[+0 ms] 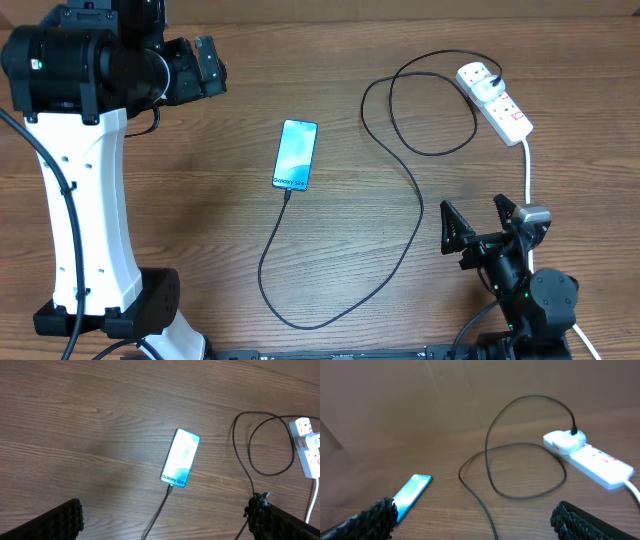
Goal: Plug charger to phone and switch on socket
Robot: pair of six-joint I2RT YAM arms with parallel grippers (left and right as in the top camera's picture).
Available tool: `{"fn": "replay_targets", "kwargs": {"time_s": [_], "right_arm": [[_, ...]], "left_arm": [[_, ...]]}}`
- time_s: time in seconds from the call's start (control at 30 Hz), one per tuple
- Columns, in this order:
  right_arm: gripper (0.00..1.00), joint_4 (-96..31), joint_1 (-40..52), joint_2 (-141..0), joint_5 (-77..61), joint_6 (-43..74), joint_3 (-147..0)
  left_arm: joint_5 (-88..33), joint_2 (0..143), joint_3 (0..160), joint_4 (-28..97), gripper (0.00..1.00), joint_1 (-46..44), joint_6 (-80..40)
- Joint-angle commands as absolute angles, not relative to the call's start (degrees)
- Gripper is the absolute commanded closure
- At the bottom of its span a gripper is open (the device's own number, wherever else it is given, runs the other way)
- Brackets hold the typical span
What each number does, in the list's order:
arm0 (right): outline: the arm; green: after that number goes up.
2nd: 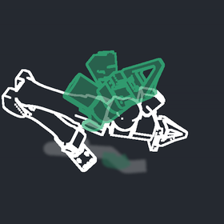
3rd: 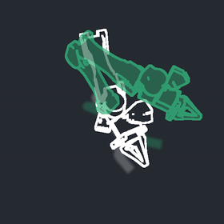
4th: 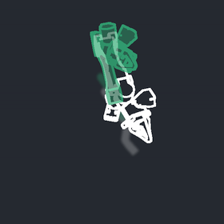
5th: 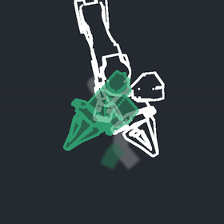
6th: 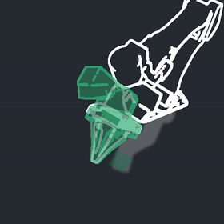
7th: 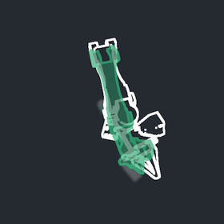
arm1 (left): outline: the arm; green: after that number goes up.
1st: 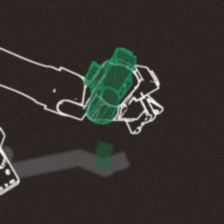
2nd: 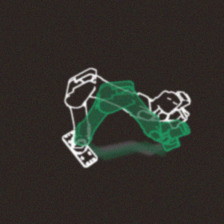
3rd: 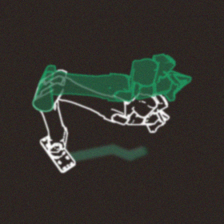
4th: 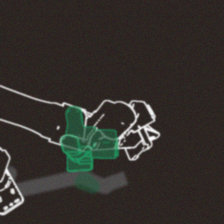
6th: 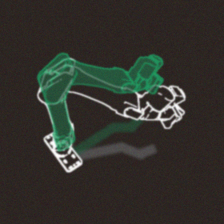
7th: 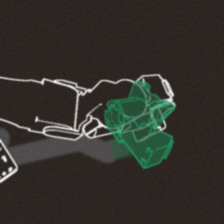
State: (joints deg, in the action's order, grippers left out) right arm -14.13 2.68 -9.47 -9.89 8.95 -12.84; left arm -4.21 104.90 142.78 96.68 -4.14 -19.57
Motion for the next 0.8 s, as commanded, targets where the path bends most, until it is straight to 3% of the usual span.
{"fn": "replay_targets", "kwargs": {"time_s": [0.0, 0.3, 0.77], "right_arm": [[0.0, -10.83, 2.87, -6.98, -10.59, 8.45, -9.65], [0.0, -2.96, 2.87, -3.62, -10.59, 8.45, -3.66], [0.0, -0.49, 1.78, -0.14, -10.85, 5.43, -0.45]], "left_arm": [[-3.92, 104.68, 142.54, 96.79, 0.0, -4.51, -20.36], [-3.9, 104.68, 142.54, 96.79, 0.0, -4.51, -20.36], [-3.9, 104.68, 142.54, 96.79, 0.0, -4.51, -20.36]]}}
